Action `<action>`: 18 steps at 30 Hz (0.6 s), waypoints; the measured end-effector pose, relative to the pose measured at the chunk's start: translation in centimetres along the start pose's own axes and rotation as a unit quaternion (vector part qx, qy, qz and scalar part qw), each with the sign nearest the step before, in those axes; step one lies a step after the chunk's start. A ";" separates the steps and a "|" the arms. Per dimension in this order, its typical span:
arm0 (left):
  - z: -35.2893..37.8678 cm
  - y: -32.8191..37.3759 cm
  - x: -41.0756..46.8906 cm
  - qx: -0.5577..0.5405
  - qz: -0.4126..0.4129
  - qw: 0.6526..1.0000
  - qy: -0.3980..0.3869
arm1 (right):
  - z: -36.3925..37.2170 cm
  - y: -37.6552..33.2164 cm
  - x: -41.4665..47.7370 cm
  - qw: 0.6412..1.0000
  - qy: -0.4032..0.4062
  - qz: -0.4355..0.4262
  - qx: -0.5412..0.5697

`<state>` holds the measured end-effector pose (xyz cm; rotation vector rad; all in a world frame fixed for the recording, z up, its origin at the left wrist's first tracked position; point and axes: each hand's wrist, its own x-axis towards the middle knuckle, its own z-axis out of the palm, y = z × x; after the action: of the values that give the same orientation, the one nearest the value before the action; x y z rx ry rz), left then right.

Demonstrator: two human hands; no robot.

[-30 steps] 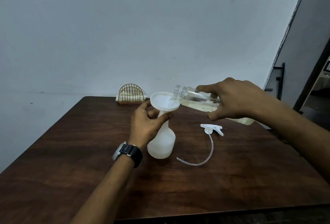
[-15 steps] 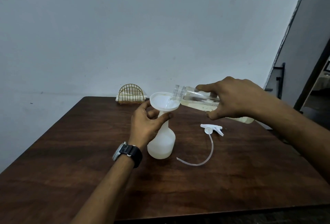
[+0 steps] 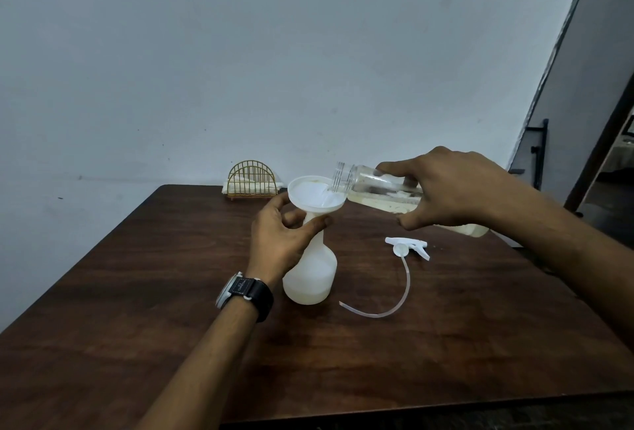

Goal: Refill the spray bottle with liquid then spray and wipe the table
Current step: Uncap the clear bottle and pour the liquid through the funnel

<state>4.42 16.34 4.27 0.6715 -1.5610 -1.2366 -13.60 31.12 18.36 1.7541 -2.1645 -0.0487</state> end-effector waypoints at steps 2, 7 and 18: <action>0.0 -0.1 0.0 -0.001 0.000 1.000 -0.001 | 0.0 0.0 0.1 1.000 0.000 -0.001 0.001; -0.1 -0.2 0.1 -0.003 0.001 1.000 0.001 | 0.0 0.0 0.1 1.000 0.003 -0.002 -0.002; -0.1 0.2 -0.1 0.014 0.009 1.000 0.002 | 0.0 0.0 0.0 1.000 0.003 -0.004 -0.001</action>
<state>4.57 16.43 4.41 0.6753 -1.5814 -1.2007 -13.60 31.14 18.41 1.7612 -2.1525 -0.0477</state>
